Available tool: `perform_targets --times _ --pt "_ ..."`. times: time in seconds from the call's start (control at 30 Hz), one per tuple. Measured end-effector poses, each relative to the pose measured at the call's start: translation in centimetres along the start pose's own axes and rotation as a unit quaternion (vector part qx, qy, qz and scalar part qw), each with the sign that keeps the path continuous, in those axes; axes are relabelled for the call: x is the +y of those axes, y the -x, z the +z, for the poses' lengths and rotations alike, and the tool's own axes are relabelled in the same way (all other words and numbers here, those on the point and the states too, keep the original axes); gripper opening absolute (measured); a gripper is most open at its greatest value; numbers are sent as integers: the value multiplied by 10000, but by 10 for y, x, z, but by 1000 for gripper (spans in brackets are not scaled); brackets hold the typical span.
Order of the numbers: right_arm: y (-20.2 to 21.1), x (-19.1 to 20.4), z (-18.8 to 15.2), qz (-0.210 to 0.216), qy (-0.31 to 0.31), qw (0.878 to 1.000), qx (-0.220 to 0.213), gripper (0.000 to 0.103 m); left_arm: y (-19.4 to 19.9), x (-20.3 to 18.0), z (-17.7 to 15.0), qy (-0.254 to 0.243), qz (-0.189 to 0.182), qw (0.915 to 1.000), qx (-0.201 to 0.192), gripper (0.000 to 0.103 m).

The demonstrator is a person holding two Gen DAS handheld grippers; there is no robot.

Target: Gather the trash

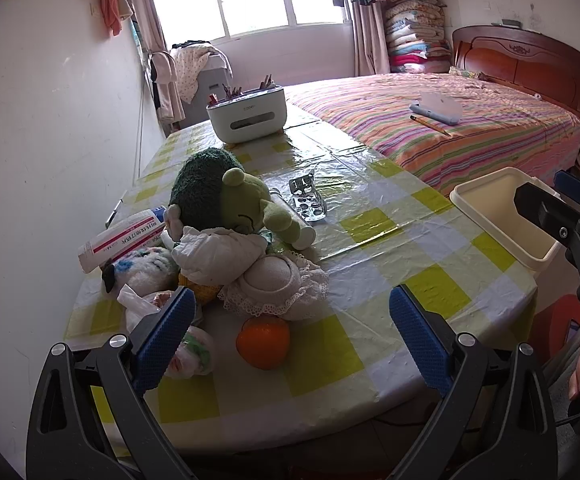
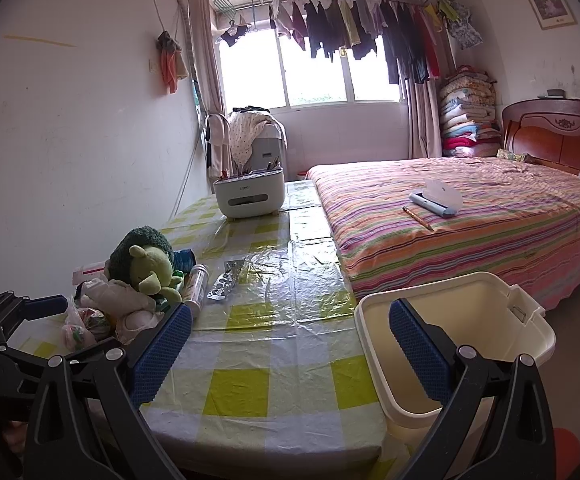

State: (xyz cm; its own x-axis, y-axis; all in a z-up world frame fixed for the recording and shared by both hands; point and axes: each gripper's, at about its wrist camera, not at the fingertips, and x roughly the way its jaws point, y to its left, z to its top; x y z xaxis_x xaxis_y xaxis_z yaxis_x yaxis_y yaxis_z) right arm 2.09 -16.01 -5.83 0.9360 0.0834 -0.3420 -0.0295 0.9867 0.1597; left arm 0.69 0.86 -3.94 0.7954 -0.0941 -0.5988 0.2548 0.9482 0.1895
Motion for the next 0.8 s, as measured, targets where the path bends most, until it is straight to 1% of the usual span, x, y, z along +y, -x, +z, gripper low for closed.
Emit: perform_targets --times 0.8 --pt "-6 -6 -1 80 -216 9996 171 97 0 3 0 43 2 10000 11 96"
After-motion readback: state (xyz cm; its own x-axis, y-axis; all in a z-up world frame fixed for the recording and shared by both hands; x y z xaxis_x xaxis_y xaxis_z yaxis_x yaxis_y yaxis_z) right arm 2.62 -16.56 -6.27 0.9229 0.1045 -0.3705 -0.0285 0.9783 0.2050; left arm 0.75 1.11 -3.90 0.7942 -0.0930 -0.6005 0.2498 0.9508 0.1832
